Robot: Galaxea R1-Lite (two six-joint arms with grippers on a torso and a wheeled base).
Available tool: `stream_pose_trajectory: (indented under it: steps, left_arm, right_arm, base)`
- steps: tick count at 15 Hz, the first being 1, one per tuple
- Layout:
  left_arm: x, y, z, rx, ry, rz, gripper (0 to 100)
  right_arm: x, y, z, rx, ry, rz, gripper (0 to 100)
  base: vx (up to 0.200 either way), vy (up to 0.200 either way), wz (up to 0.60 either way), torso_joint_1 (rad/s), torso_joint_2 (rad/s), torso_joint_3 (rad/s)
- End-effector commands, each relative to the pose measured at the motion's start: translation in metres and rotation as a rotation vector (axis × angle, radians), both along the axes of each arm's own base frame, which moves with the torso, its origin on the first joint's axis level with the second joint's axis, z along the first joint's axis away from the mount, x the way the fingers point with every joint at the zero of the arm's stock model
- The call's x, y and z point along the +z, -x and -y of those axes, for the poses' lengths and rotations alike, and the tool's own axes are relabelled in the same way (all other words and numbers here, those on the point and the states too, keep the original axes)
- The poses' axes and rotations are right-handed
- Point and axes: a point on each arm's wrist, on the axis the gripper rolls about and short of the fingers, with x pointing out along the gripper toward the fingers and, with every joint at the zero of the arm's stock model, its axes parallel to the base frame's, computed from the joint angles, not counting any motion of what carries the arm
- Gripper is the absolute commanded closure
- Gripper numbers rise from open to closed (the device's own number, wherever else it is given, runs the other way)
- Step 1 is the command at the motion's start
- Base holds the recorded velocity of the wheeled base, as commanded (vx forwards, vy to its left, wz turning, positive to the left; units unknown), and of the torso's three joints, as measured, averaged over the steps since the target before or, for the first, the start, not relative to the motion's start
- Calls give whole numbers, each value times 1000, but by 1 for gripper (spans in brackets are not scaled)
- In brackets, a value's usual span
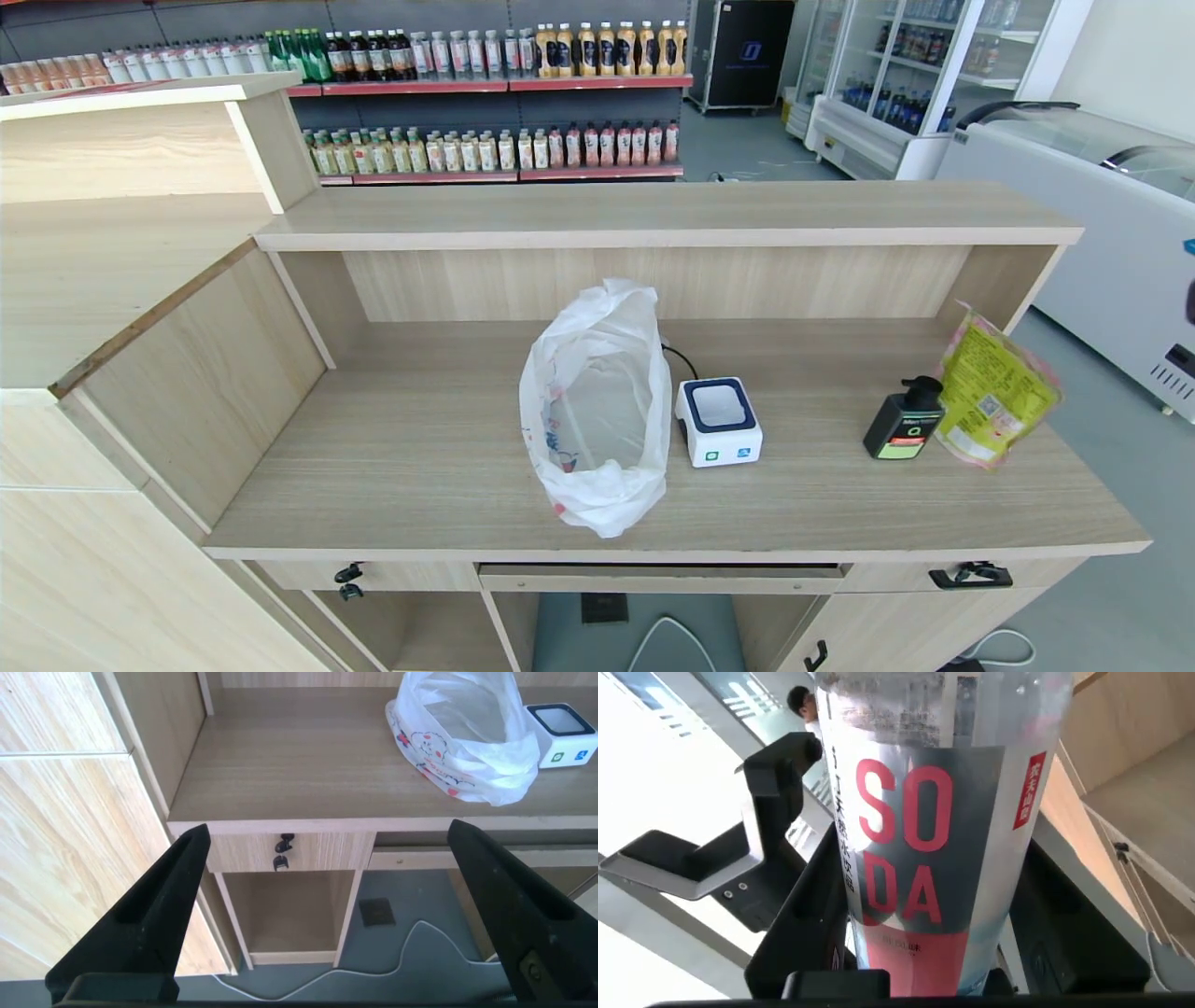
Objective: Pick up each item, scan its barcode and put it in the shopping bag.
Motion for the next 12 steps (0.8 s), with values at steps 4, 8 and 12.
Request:
stream_pose_trajectory:
  steps: [4, 8, 12]
  left_arm:
    - [0, 0, 0, 0, 0, -1, 0]
    - [0, 0, 0, 0, 0, -1, 0]
    - [0, 0, 0, 0, 0, -1, 0]
  right_arm:
    - [6, 8, -18, 155, -22, 63, 100]
    - [3, 3, -24, 182, -20, 49, 100]
    - [11, 4, -23, 168, -64, -72, 100]
  base:
    - [0, 0, 0, 0, 0, 0]
    - [0, 0, 0, 0, 0, 0]
    - [0, 0, 0, 0, 0, 0]
